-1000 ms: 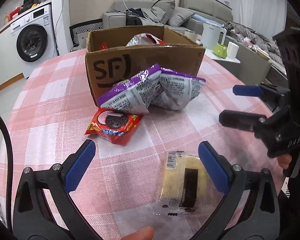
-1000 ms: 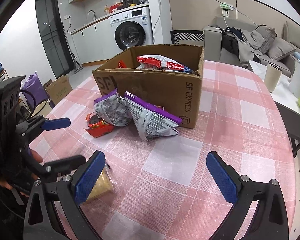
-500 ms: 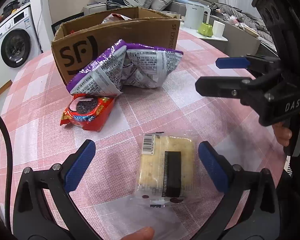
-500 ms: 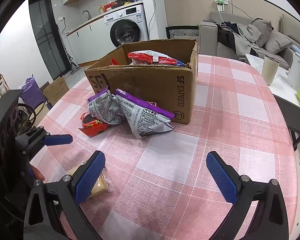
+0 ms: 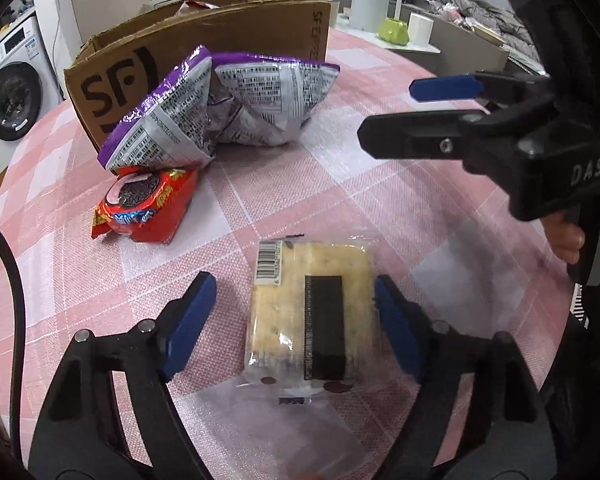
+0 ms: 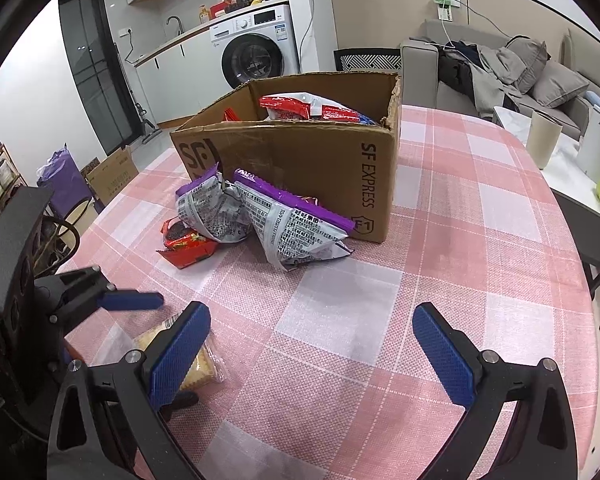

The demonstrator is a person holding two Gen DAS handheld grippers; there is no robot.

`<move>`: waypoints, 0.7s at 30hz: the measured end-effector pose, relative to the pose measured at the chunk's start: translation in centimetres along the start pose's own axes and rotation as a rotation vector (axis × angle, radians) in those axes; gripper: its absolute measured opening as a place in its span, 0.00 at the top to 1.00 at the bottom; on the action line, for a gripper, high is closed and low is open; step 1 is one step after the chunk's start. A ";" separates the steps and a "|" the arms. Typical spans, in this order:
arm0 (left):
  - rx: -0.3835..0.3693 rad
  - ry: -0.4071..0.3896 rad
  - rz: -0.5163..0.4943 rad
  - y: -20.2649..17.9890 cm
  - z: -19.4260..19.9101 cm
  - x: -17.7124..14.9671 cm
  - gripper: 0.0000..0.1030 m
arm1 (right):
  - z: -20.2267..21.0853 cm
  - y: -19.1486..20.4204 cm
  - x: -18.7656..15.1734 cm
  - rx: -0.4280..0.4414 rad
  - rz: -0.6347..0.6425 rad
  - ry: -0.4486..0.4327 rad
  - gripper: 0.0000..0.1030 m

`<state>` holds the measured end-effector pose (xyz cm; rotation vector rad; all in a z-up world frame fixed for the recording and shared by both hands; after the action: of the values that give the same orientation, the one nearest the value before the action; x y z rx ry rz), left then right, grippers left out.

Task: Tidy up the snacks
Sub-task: 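Lower left tool onto the clear-wrapped cracker pack and close on it, then grasp the purple-edged white bag with right tool while left lifts the cracker pack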

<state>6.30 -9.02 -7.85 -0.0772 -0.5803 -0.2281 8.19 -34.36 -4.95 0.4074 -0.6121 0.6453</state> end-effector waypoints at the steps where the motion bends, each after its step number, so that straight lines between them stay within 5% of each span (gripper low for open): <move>1: -0.007 -0.003 -0.005 0.0 0.0 0.0 0.32 | 0.0 0.0 0.0 0.000 0.001 0.001 0.00; 4: -0.009 -0.016 -0.014 -0.1 0.3 -0.1 0.46 | -0.1 -0.2 -0.1 -0.004 -0.002 0.002 0.00; 21: 0.000 -0.149 0.135 3.3 2.3 1.5 0.46 | -0.7 -0.7 -0.1 0.003 -0.051 -0.006 0.00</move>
<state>7.08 -5.75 -5.18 -0.1340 -0.7209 -0.0912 8.88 -34.55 -5.58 0.4267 -0.6050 0.5961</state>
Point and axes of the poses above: each gripper's, at about its wrist camera, not at the fingertips, and z roughly against the way its jaws point, y to its left, x to its top, the point moved 3 cm from there along -z, roughly the way its jaws point, and after that the axes turned 3 degrees about x, right-handed, at the moved point
